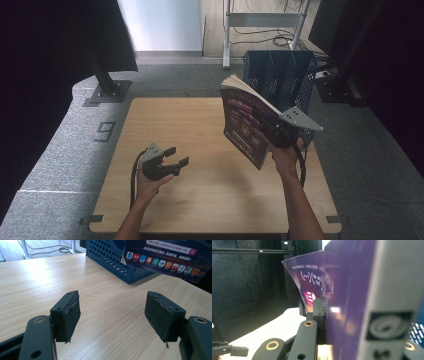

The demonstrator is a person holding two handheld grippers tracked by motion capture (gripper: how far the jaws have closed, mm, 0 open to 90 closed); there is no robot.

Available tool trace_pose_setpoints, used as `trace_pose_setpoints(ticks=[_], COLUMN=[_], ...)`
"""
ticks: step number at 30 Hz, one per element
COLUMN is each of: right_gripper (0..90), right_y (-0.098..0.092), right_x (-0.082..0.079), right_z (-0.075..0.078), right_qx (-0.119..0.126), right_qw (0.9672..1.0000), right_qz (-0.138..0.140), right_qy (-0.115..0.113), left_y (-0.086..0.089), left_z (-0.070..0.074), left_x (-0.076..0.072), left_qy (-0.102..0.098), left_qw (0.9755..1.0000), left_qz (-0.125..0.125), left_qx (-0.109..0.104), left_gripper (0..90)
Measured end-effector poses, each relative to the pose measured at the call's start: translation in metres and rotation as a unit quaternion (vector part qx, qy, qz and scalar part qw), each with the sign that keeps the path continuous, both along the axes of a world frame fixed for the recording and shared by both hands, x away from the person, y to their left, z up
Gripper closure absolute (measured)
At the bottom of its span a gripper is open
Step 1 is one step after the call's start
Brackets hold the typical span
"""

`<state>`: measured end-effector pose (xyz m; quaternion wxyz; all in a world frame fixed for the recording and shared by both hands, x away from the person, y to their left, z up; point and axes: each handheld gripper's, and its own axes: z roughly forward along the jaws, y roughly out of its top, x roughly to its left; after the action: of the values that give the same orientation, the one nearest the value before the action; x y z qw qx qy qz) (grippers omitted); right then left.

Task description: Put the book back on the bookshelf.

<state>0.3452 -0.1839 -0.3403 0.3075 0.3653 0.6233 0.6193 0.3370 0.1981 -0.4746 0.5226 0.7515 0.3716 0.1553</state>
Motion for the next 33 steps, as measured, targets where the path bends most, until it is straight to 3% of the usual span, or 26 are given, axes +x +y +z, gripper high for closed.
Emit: trace_pose_setpoints(ticks=[33], right_gripper=[81.9], right_y=[-0.038], right_x=[0.008], right_z=[0.010], right_qx=[0.009], right_qw=[0.9981], right_qz=[-0.061], right_qy=[0.002], left_y=[-0.002], left_z=[-0.003], left_x=[0.001], left_qy=[0.005], left_qw=[0.9999], left_qz=[0.000], left_qx=[0.010], left_gripper=[28.5])
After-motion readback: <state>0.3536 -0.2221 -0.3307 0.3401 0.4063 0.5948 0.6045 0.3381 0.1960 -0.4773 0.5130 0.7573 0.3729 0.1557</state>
